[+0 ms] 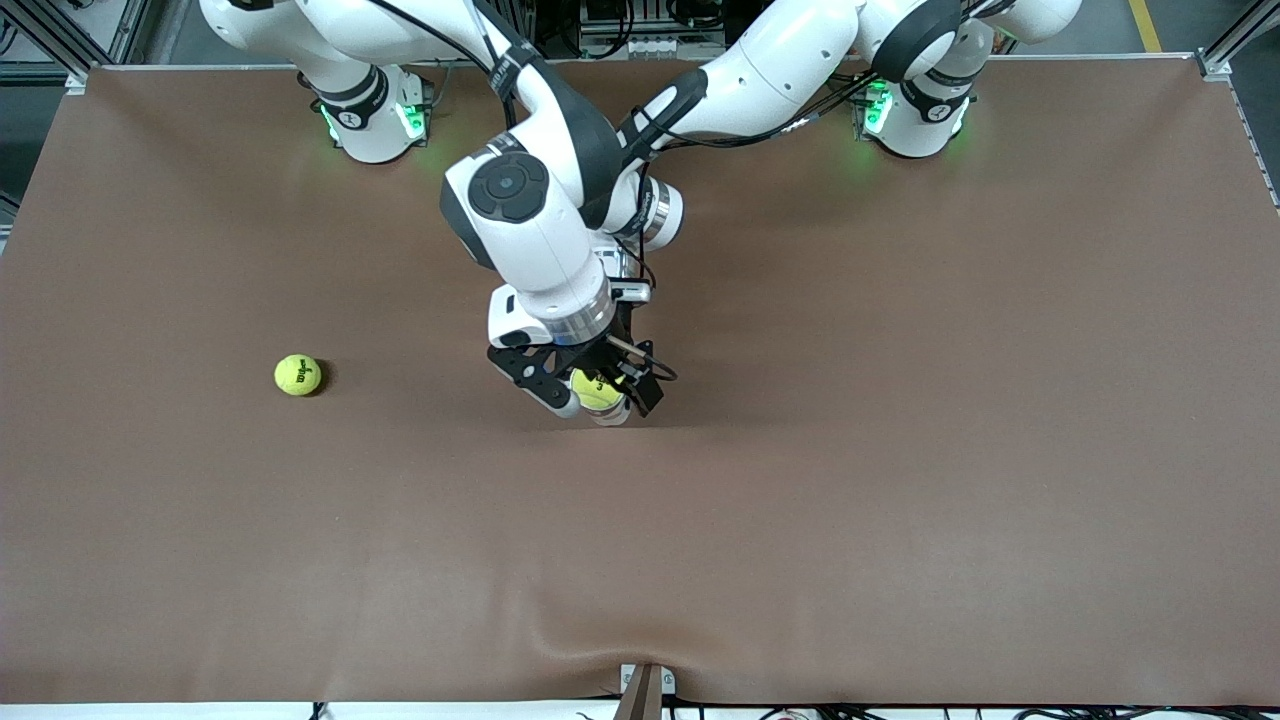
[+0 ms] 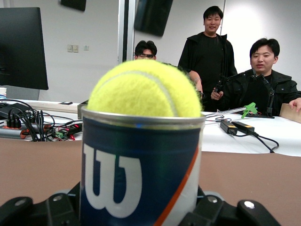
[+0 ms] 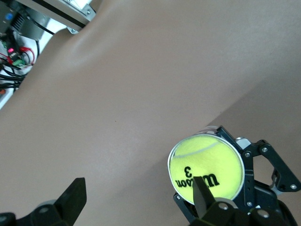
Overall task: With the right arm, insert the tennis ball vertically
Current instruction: 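Lower the ball into the can and open the right gripper, then withdraw the right gripper and reach toward the second tennis ball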
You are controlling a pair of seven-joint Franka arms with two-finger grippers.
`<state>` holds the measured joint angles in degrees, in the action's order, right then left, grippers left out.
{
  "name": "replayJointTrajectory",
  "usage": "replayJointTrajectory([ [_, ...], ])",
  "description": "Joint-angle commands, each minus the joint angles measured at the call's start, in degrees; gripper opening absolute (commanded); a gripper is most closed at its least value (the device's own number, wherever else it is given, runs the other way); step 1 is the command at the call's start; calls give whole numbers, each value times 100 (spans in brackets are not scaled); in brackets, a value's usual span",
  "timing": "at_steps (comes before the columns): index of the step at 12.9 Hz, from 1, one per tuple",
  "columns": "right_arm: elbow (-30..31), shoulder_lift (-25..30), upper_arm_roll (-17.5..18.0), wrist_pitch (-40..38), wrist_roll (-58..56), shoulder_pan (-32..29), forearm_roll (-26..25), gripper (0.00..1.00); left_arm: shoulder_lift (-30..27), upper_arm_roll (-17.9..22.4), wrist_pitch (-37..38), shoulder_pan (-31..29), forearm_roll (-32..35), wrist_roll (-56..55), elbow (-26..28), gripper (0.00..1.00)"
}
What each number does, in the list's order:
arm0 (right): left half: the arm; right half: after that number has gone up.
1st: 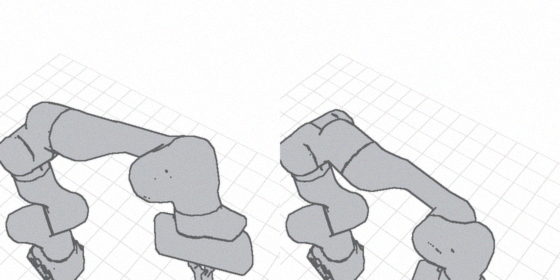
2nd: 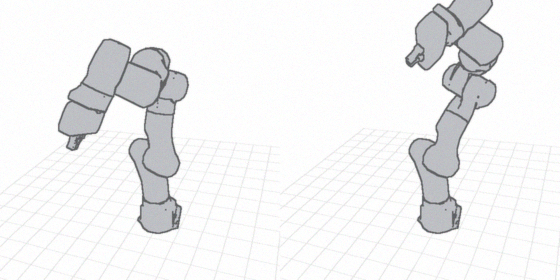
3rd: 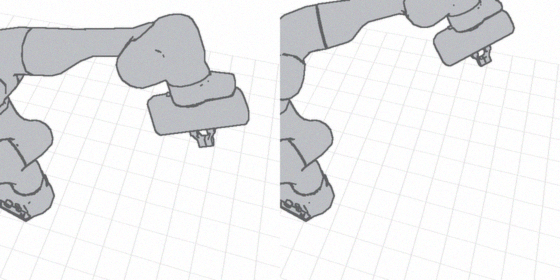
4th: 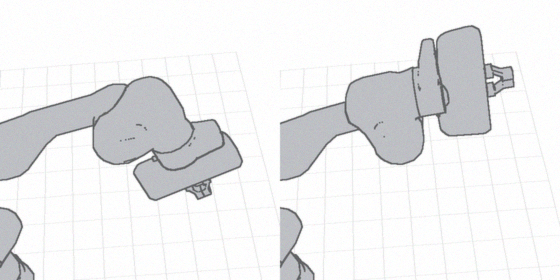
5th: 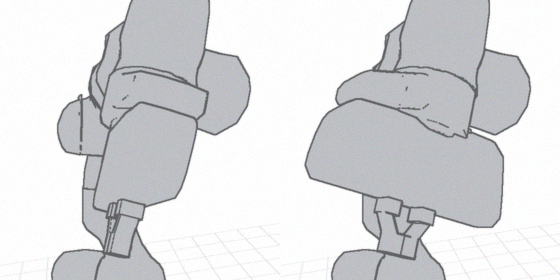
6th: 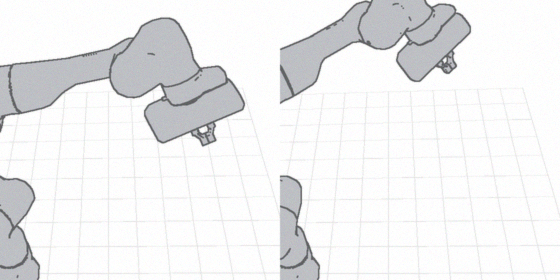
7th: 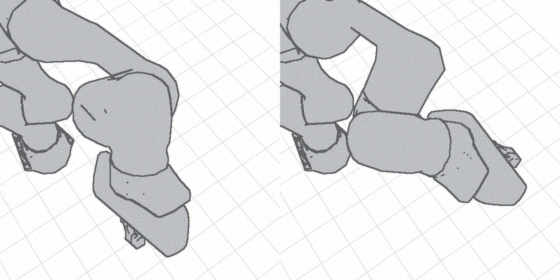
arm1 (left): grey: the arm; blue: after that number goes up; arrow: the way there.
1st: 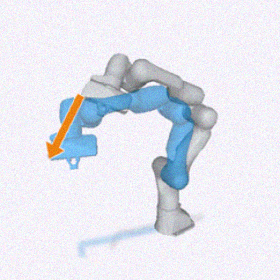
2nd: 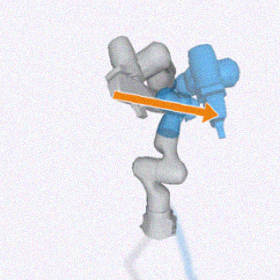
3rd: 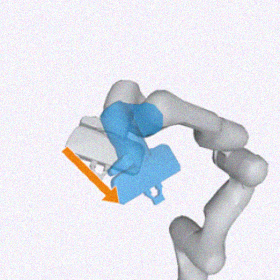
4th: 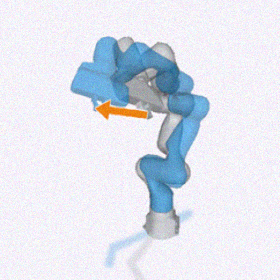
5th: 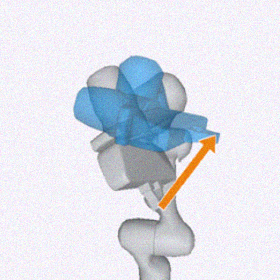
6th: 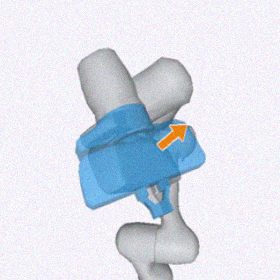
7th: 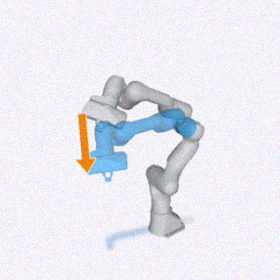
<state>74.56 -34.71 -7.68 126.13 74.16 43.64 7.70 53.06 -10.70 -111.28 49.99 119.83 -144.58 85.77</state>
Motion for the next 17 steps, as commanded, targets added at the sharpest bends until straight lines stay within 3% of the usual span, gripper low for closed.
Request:
replayJointTrajectory([
  [1,-152,-334,-41,104,151,39,-84,100,292,-2,115,37,225,-132,-359,77],
  [5,-152,-449,-41,158,116,-22,-207,100,310,-2,115,37,225,-132,-376,77],
  [14,-442,632,-102,-1554,55,-479,-57,100,336,-2,115,37,295,-123,-376,77],
  [17,-434,878,-111,-1811,-847,-873,-75,100,336,-2,115,37,295,-114,-376,77],
])
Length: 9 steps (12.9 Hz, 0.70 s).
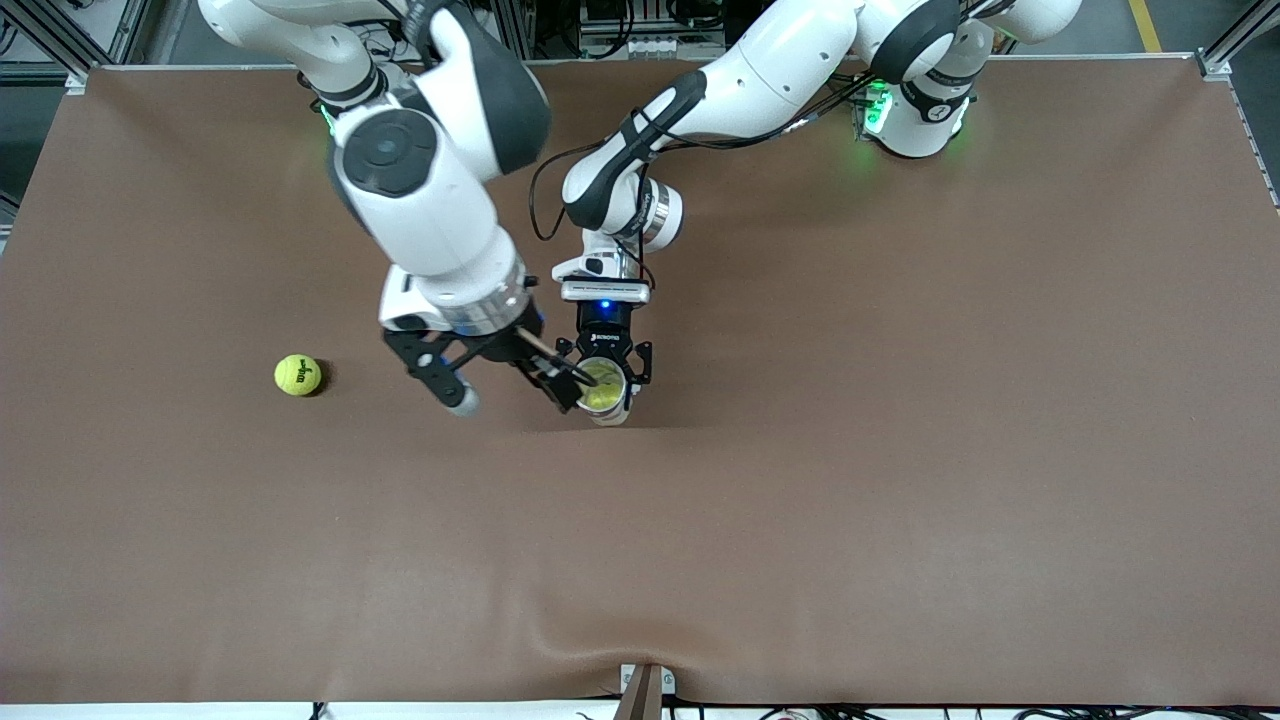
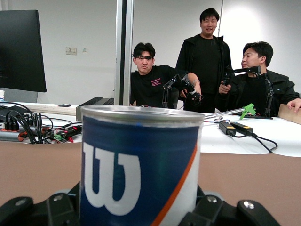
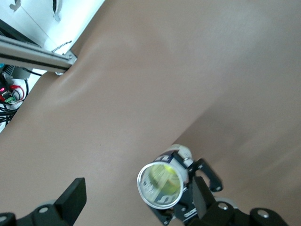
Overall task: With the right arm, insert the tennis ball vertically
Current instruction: 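Withdraw the right gripper and reach toward the second tennis ball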
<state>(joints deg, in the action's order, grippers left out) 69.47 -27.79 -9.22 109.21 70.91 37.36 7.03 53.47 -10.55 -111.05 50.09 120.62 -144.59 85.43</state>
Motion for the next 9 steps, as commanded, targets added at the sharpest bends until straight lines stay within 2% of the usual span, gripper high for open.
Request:
replayJointTrajectory([
  [1,76,230,52,-336,-874,-429,-17,100,295,-17,93,27,217,-105,-343,77],
  [4,76,318,-79,-1023,-2175,-773,-96,100,295,-17,93,27,217,-105,-343,81],
  [9,84,477,-150,-1313,-2755,-1028,-114,100,295,-17,93,27,217,-105,-352,81],
])
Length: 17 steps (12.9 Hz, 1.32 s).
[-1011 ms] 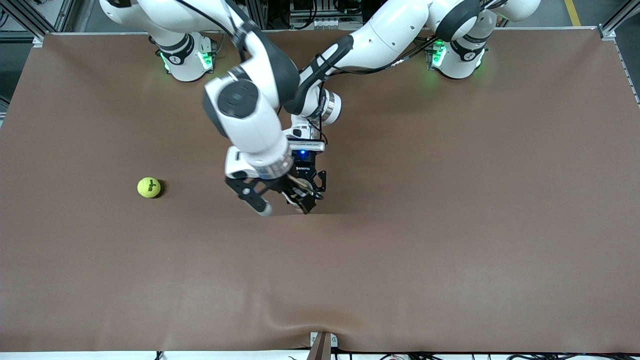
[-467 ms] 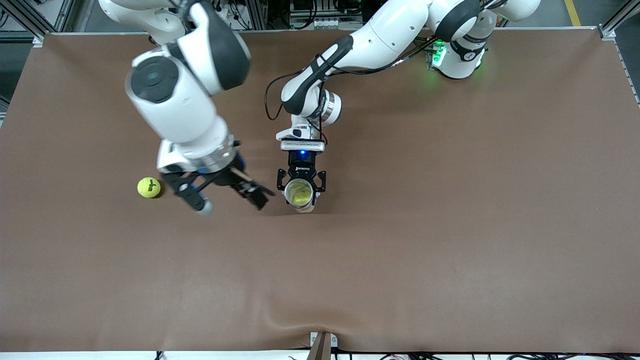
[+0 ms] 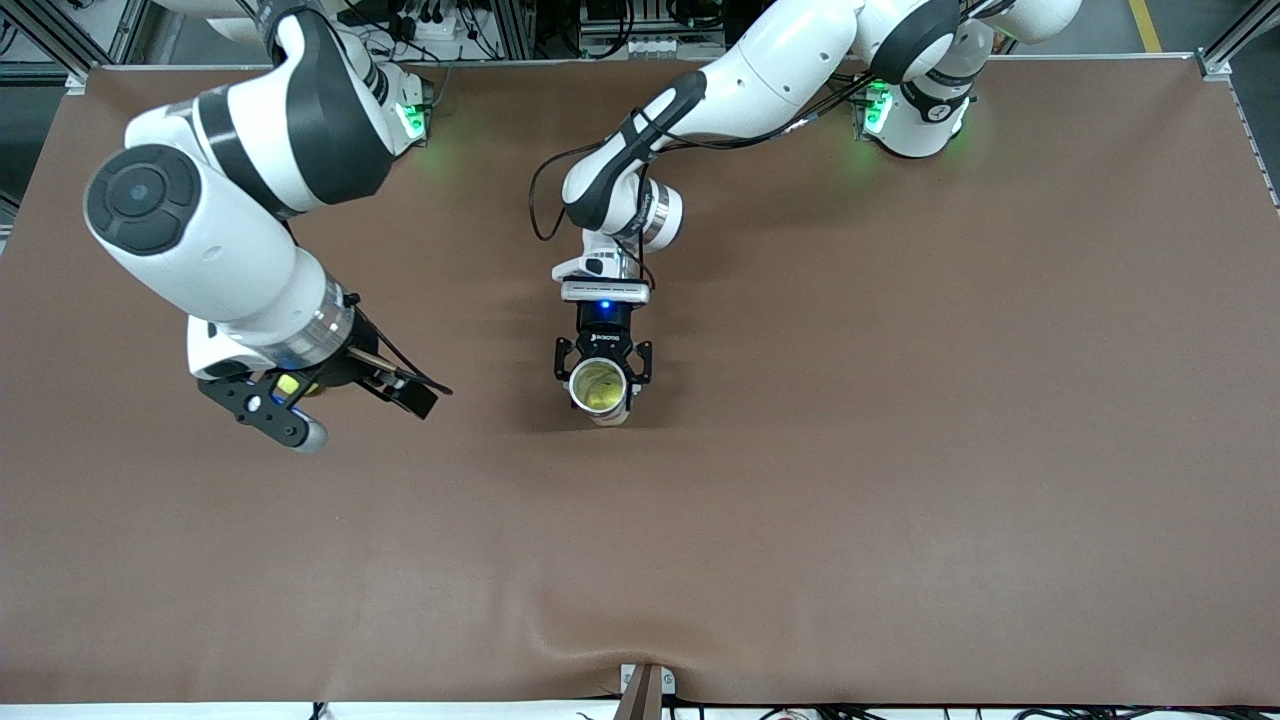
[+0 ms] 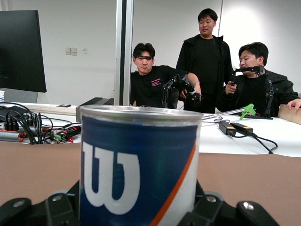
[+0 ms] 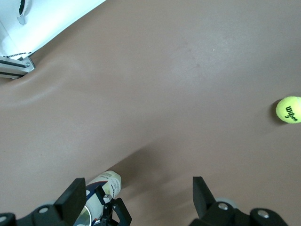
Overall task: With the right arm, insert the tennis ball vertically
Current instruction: 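Withdraw the right gripper and reach toward the second tennis ball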
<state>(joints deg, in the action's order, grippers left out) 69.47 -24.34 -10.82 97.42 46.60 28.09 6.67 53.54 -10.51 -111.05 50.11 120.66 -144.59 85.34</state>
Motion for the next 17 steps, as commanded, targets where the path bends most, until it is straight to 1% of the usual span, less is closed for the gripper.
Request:
replayJointTrajectory([
  [1,128,140,-16,-319,-814,-189,-78,100,289,-21,92,26,212,-105,-343,81],
  [2,146,131,-77,-564,-1315,-329,-87,100,289,-21,92,26,212,-96,-343,81],
  [3,198,122,-104,-645,-1755,-505,-87,100,289,-21,92,26,212,-96,-343,81],
  [5,575,157,-104,-725,-2668,-918,-131,100,289,-21,92,26,212,-52,-343,81],
  [7,1032,175,-104,-506,-3714,-1409,-350,100,289,-21,92,26,212,-43,-378,82],
  [8,1312,236,-104,-348,-4189,-1647,-359,100,298,-21,92,26,212,-43,-378,82],
  [9,1646,332,-104,-95,-4533,-1823,-359,100,289,-21,92,34,212,-43,-378,83],
  [11,2392,517,-104,476,-5097,-1974,-359,100,298,-21,92,43,212,-43,-369,83],
  [14,3605,816,-104,1548,-5221,-2088,-368,100,298,-21,92,78,212,-34,-369,83],
  [15,3844,825,-104,1821,-5544,-2193,-368,100,298,-21,92,78,212,-34,-369,83],
  [16,4038,799,-95,2059,-5817,-2438,-360,100,298,-21,92,78,212,-43,-369,83],
  [17,4292,790,-87,2357,-6055,-2518,-351,100,298,-21,92,78,212,-43,-369,83],
])
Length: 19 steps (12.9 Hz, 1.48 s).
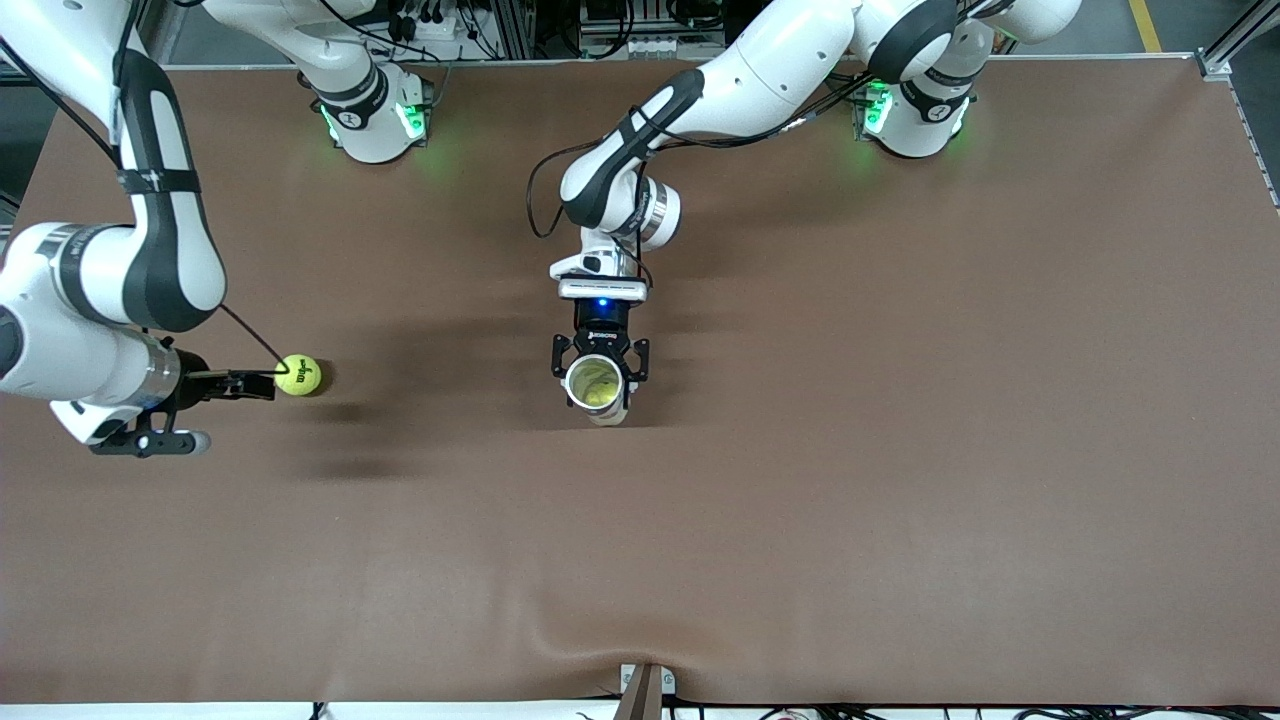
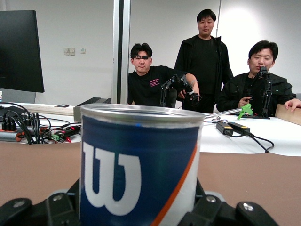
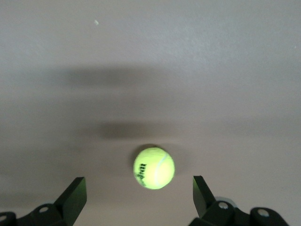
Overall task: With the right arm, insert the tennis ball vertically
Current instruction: 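Grasp the second tennis ball with the right gripper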
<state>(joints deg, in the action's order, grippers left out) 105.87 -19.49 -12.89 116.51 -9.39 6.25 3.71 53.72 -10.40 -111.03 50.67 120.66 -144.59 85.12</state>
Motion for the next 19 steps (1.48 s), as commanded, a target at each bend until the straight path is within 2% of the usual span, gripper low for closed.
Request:
replayJointTrajectory([
  [1,958,332,120,782,-537,-335,-29,100,288,-33,90,22,212,-52,-347,83],
  [3,1469,314,129,1423,-538,-326,-2,100,306,-33,90,31,212,-52,-347,83],
  [8,1822,279,146,1602,-538,-256,331,100,315,-33,90,58,212,-61,-347,84],
  [11,2234,262,155,2241,-538,-177,332,100,315,-33,99,58,203,-70,-338,84],
  [18,2280,-89,155,2543,-538,-150,332,100,315,-33,99,66,203,-70,-338,84],
  [19,2280,-107,155,2552,-538,-141,332,93,315,-33,99,66,203,-70,-338,84],
])
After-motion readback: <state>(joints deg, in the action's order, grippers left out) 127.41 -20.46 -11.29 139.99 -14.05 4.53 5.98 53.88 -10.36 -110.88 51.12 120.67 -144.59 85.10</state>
